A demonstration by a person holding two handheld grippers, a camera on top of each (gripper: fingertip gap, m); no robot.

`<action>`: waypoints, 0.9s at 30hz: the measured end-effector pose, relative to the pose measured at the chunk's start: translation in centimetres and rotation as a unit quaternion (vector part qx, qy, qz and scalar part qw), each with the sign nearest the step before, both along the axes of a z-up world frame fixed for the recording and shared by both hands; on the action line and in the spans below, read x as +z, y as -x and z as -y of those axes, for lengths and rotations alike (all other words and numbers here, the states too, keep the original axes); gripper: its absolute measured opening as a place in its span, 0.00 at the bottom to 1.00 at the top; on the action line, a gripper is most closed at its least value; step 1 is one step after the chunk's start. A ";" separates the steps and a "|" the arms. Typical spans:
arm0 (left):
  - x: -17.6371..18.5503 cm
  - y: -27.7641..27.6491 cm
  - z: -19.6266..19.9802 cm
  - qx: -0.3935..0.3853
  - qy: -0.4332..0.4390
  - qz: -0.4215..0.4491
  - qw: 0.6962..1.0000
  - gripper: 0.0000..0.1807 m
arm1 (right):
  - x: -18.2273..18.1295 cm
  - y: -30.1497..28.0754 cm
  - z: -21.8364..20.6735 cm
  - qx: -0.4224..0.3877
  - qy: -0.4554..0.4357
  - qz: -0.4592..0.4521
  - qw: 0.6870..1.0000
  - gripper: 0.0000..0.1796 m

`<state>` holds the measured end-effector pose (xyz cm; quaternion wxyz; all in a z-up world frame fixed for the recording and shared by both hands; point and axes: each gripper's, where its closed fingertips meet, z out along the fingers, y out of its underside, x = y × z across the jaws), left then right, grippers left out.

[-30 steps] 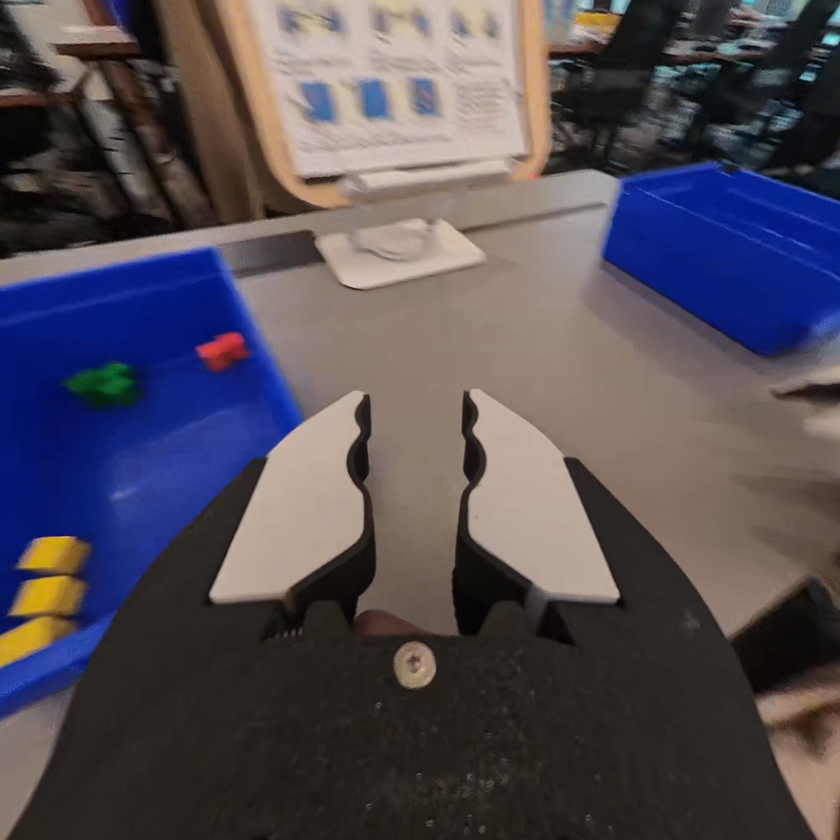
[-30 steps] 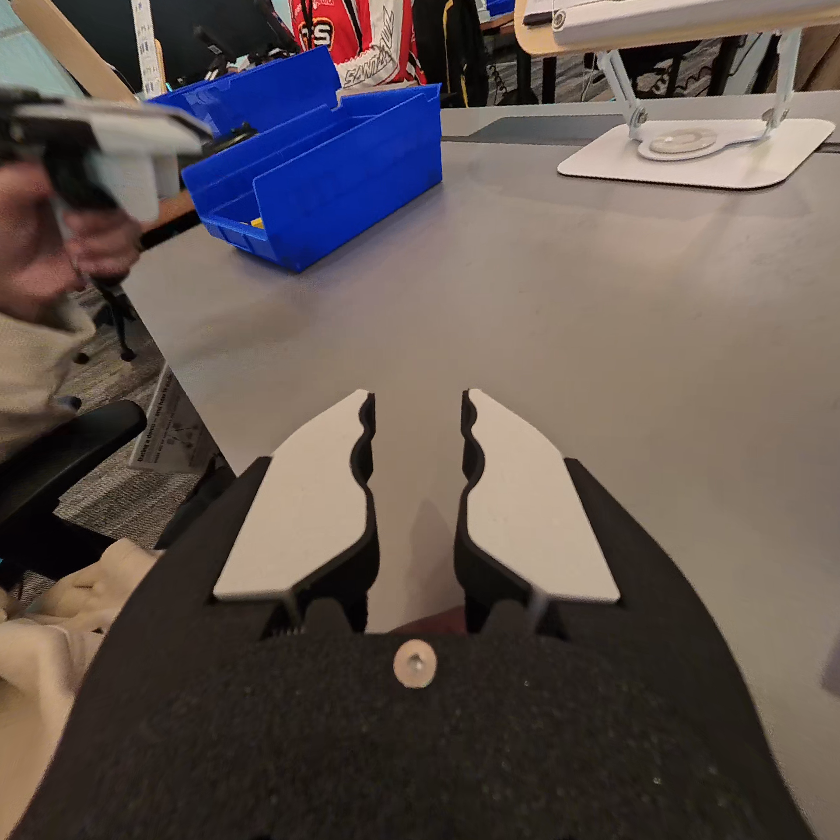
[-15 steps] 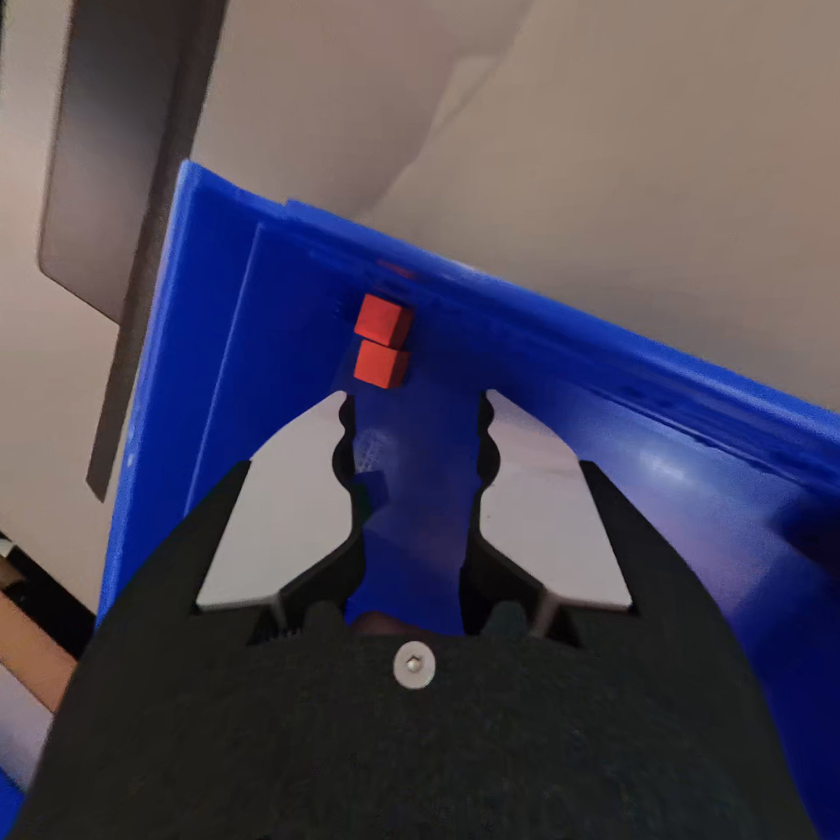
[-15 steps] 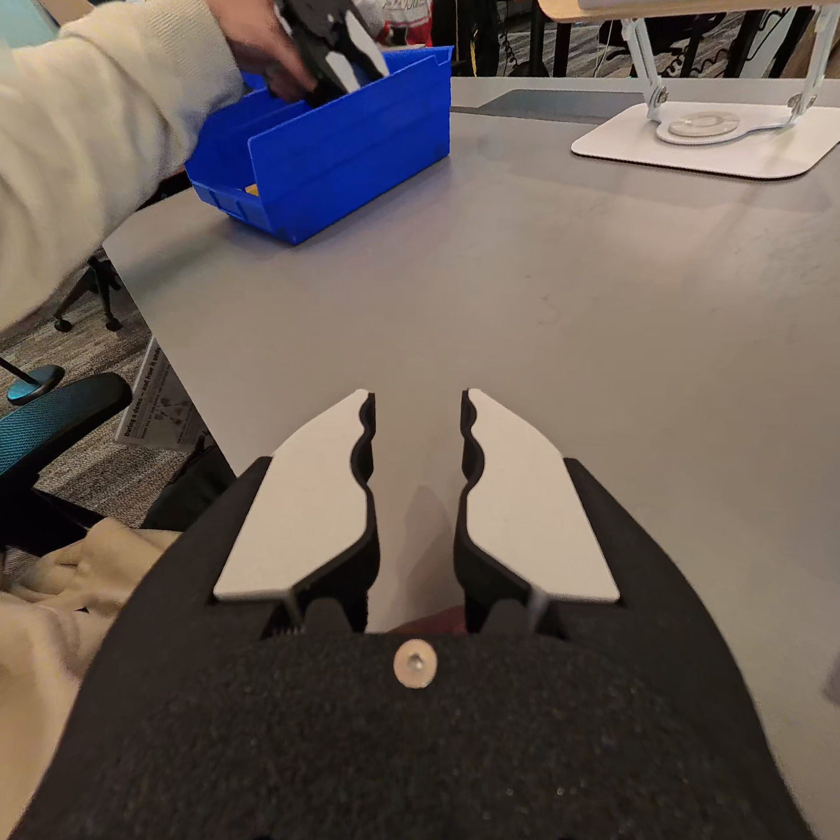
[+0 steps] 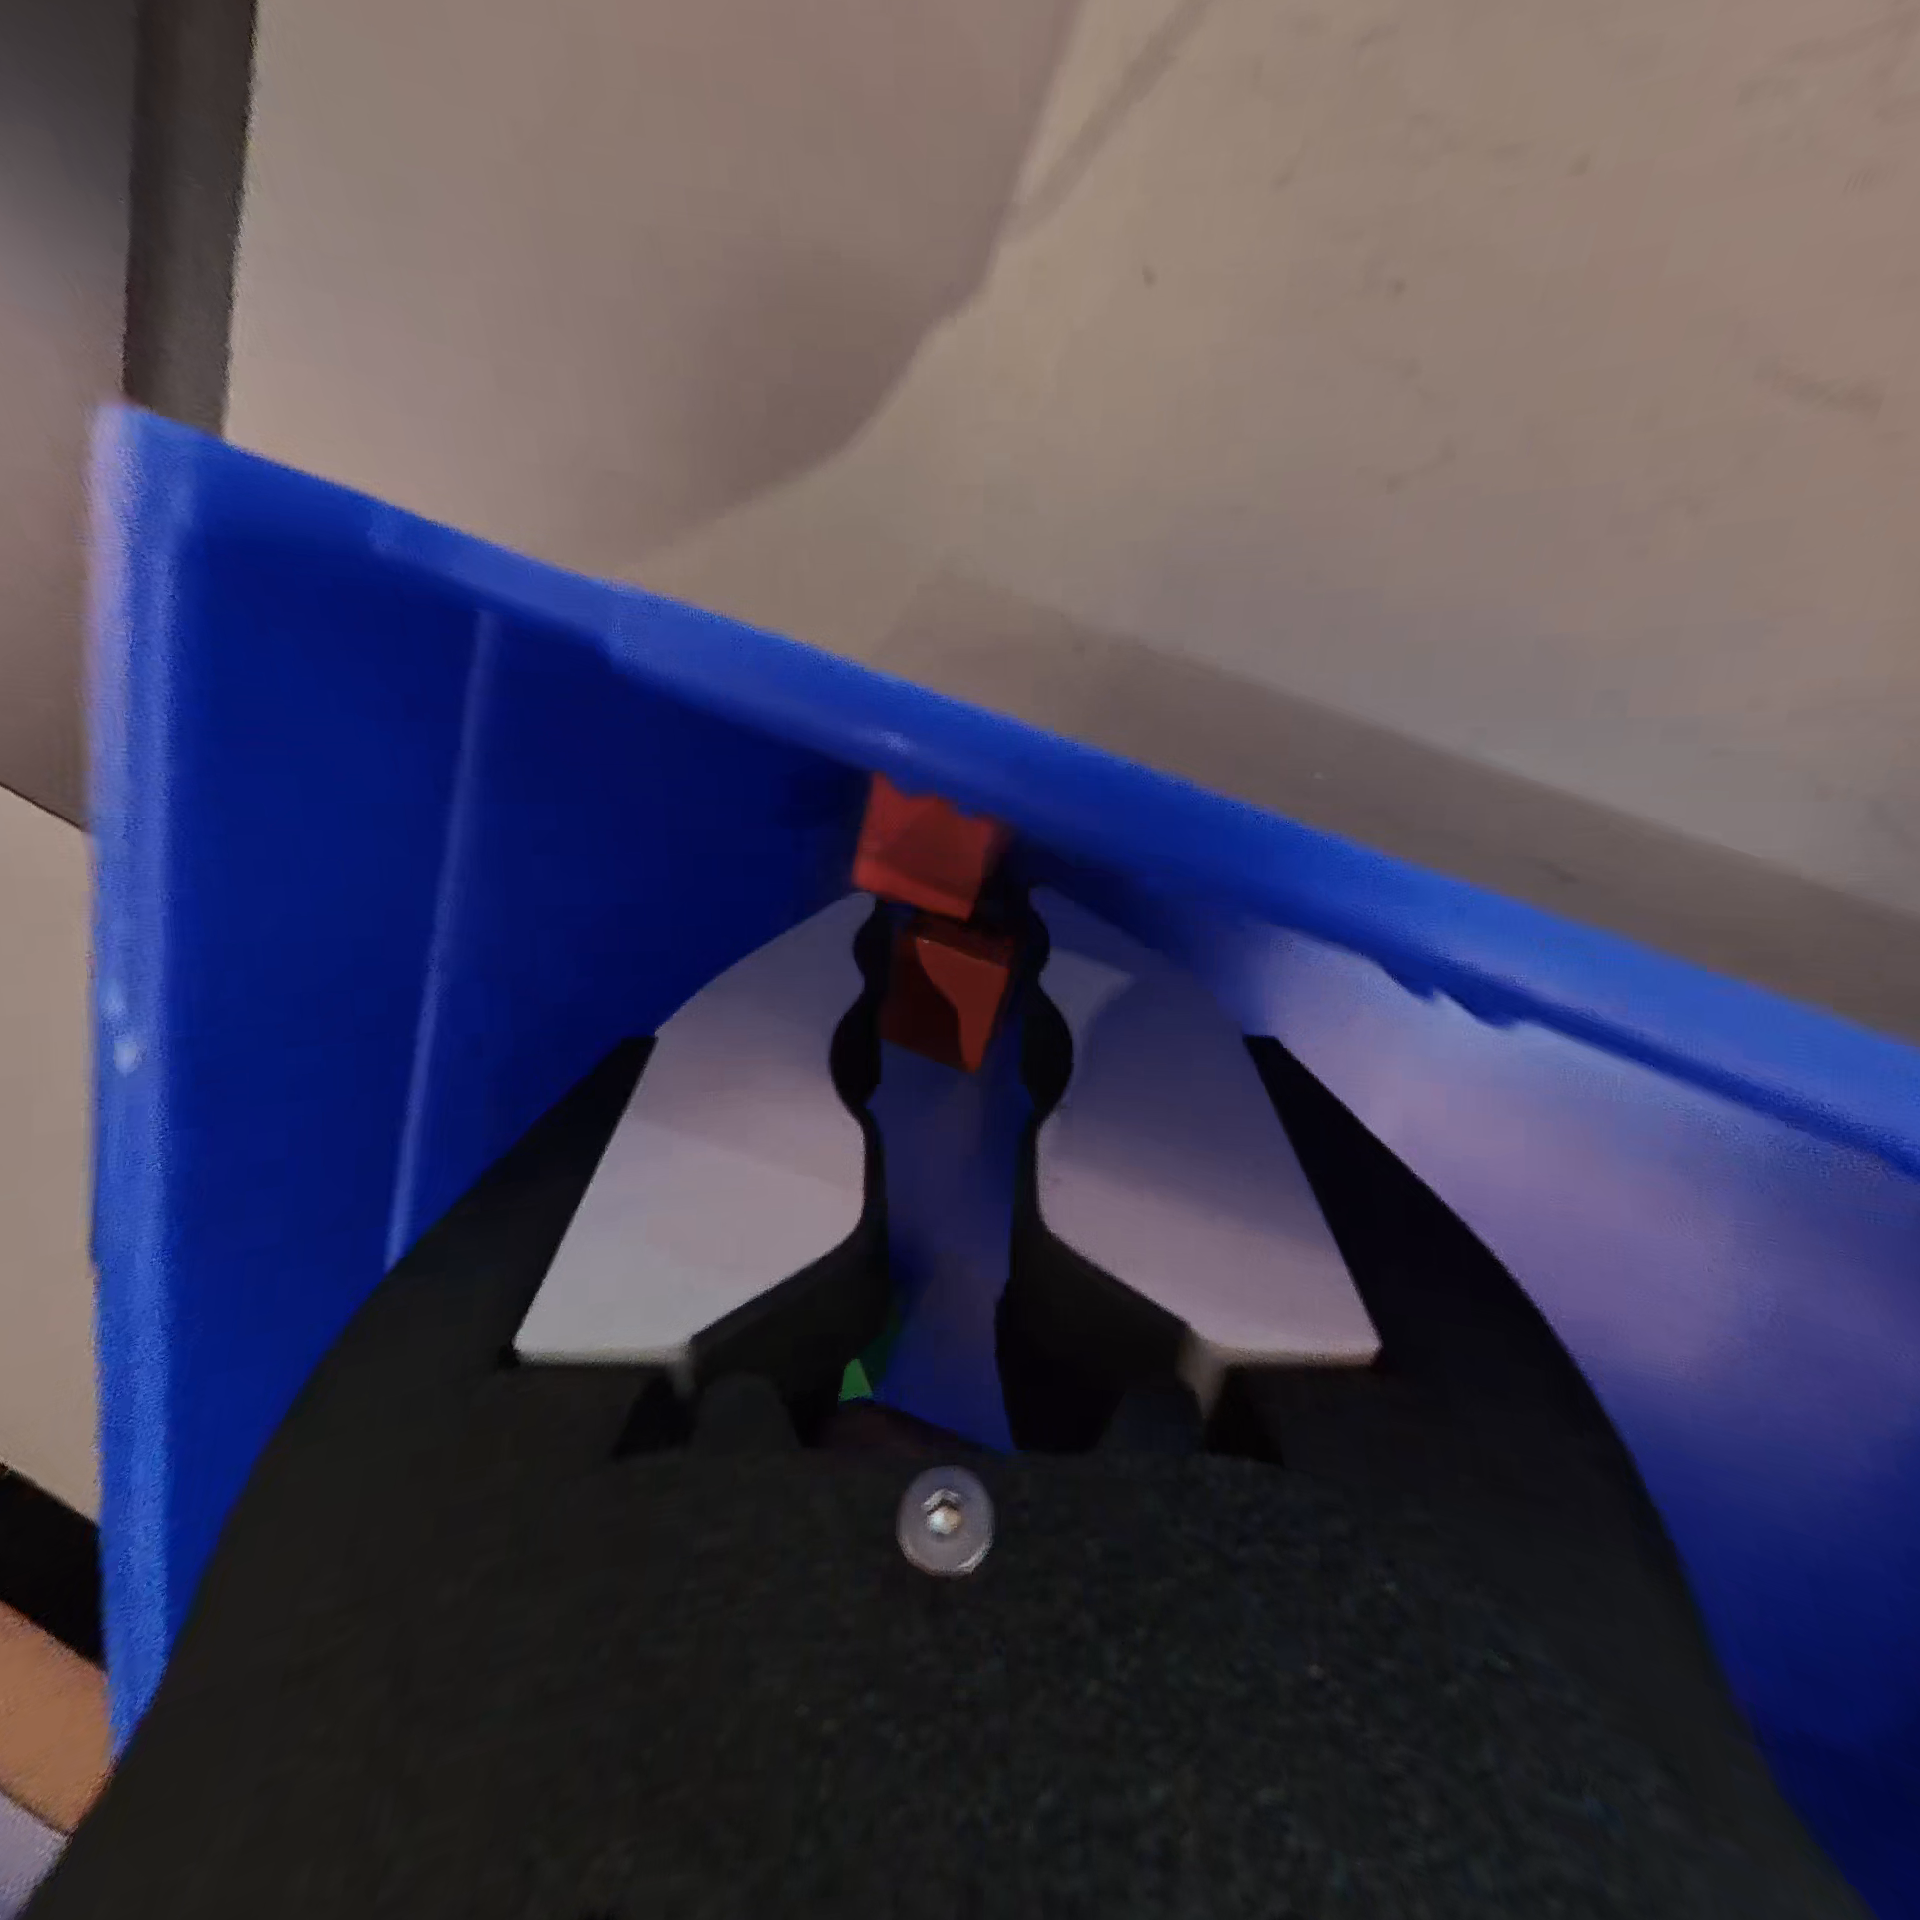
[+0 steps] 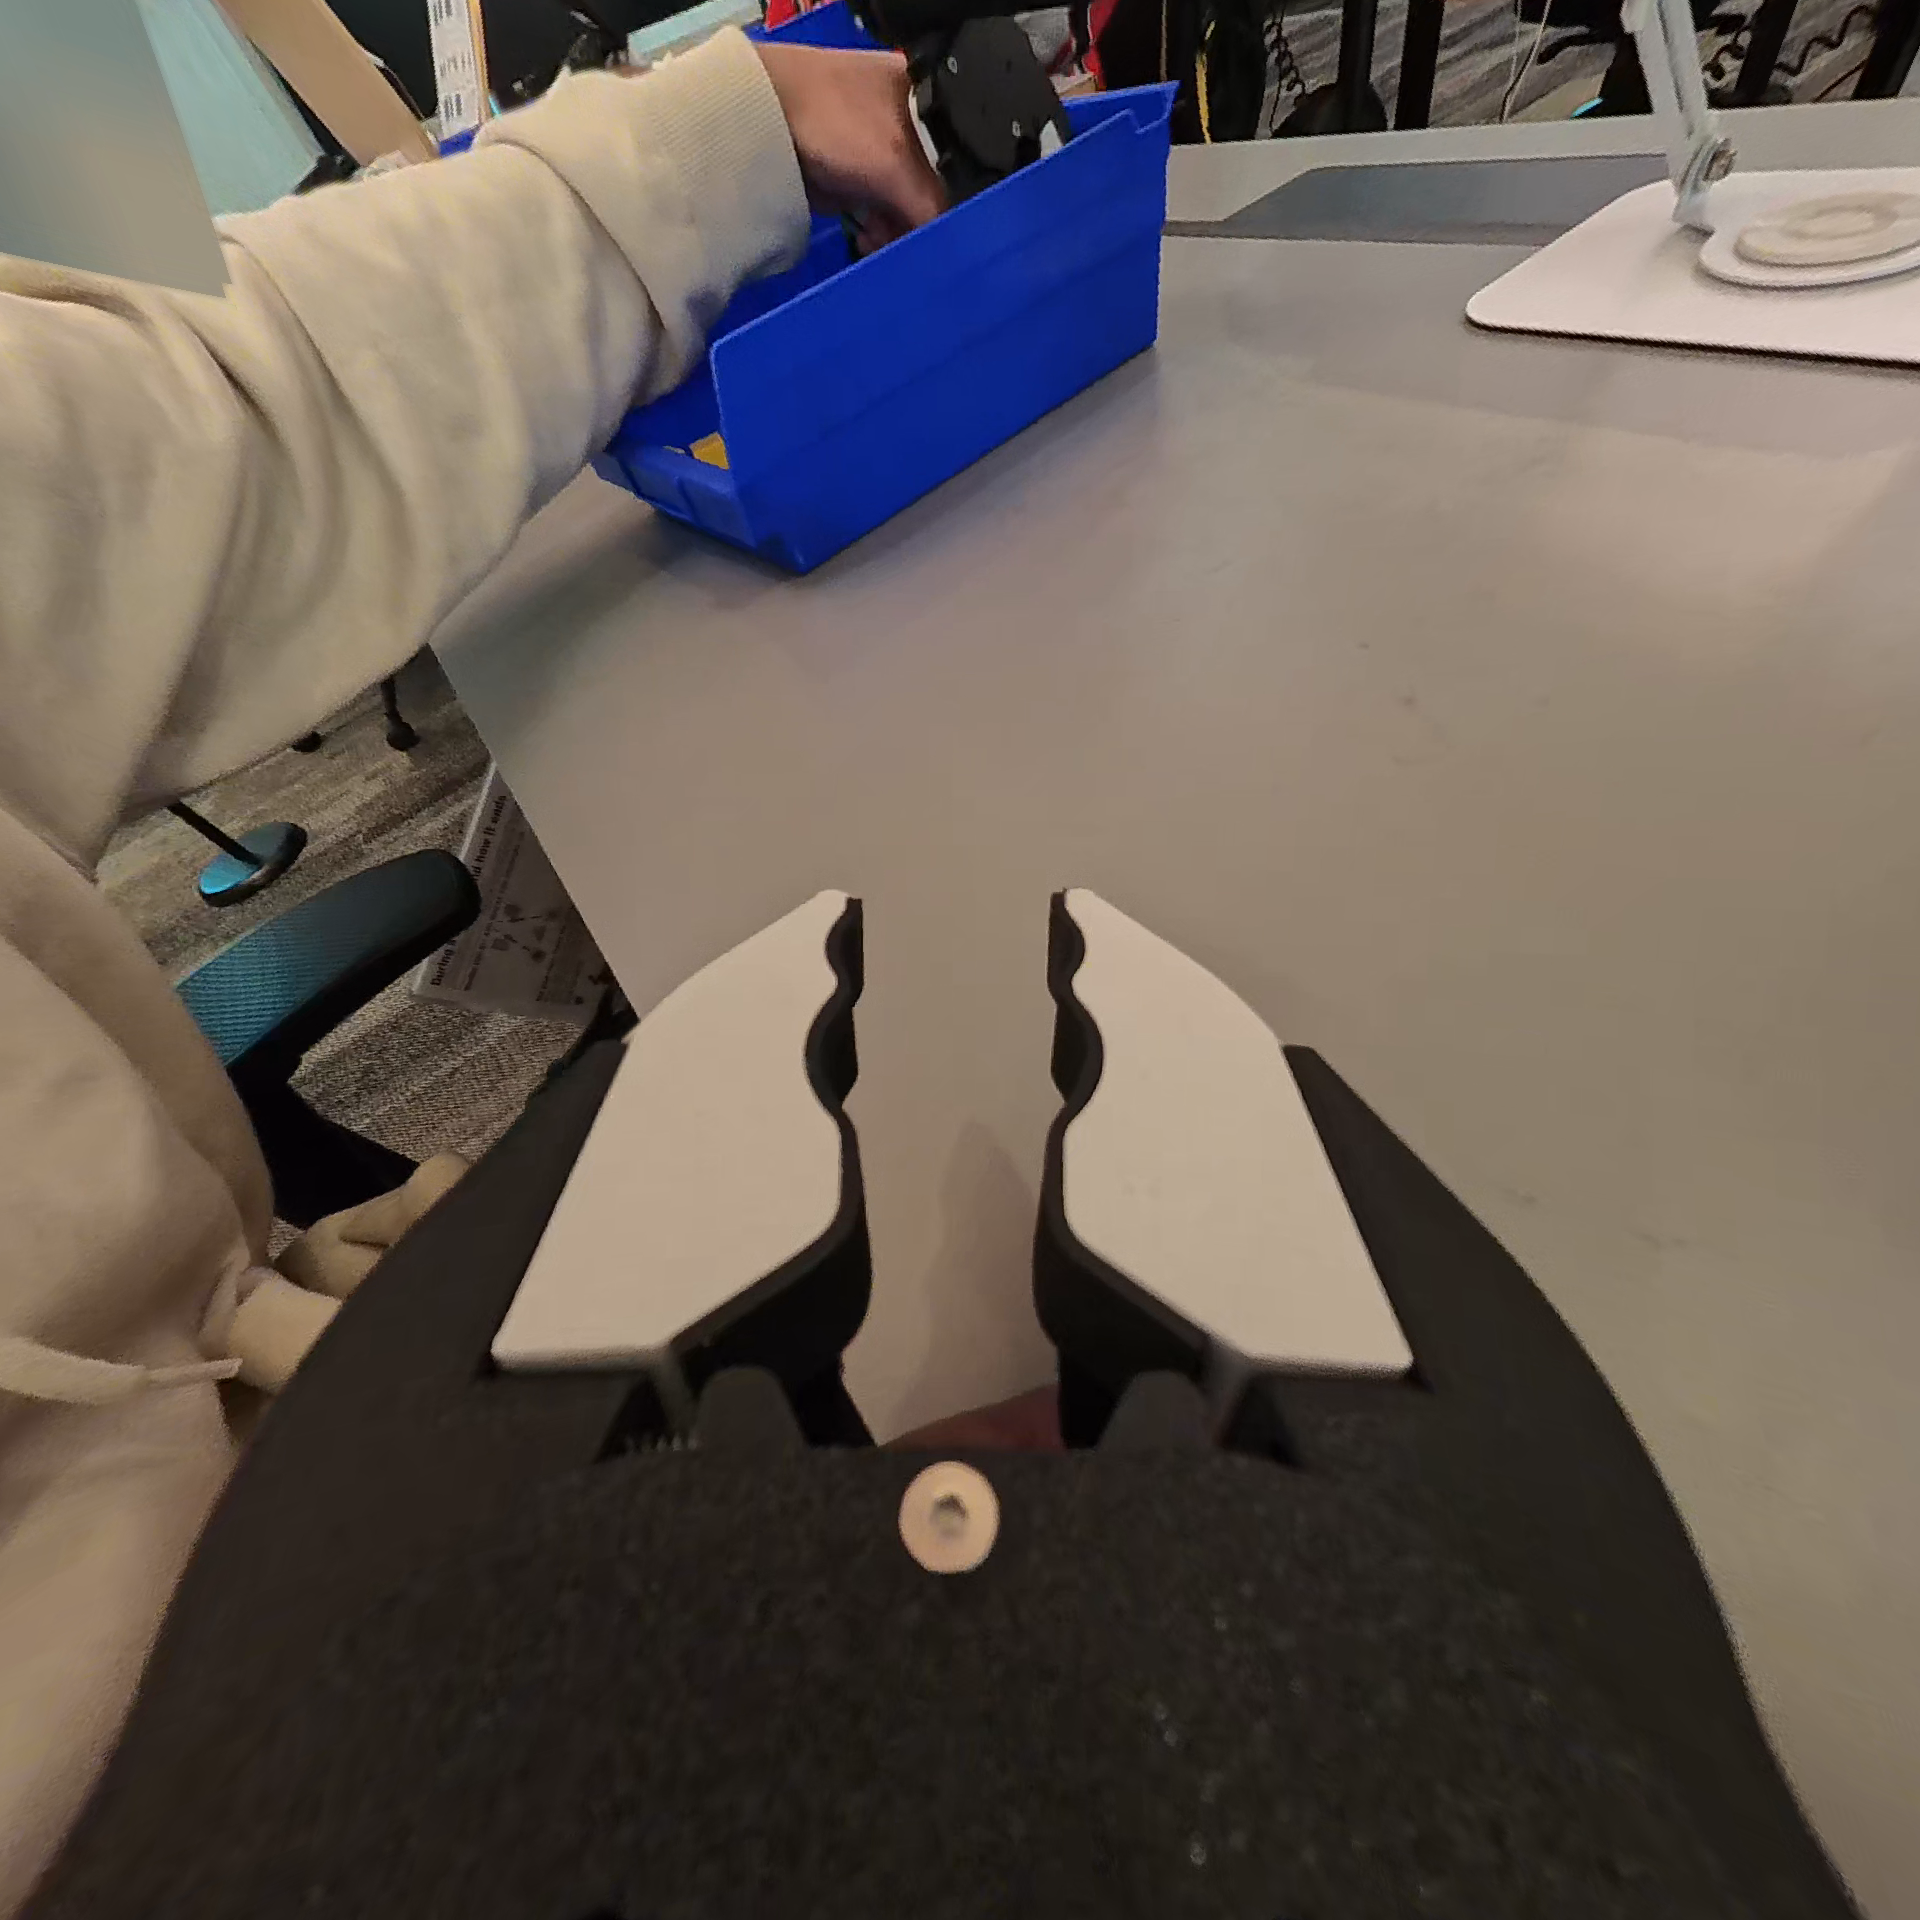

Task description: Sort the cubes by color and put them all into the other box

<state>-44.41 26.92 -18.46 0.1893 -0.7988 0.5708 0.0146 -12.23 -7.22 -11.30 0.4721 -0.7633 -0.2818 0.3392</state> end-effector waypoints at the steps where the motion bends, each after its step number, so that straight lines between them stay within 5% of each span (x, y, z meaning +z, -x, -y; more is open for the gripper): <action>1: 0.0 0.2 0.6 0.000 0.005 -0.004 1.000 0.12 | 0.1 -0.1 0.0 0.000 -0.004 0.004 1.000 0.19; 7: 6.3 1.3 4.1 0.070 -0.095 0.083 0.990 0.12 | 0.6 -1.1 0.2 -0.008 -0.019 0.001 1.000 0.18; 13: 14.0 2.1 12.4 0.221 -0.276 0.266 0.897 0.12 | 0.6 -3.0 -0.9 -0.033 -0.010 -0.013 0.999 0.18; 18: 12.9 1.2 20.1 0.290 -0.309 0.331 0.843 0.12 | 0.9 -3.8 -1.4 -0.028 0.075 -0.124 0.989 0.20; 27: 11.3 -2.3 24.8 0.219 -0.298 0.344 0.863 0.12 | 0.6 -4.4 -2.5 -0.033 0.153 -0.223 0.962 0.23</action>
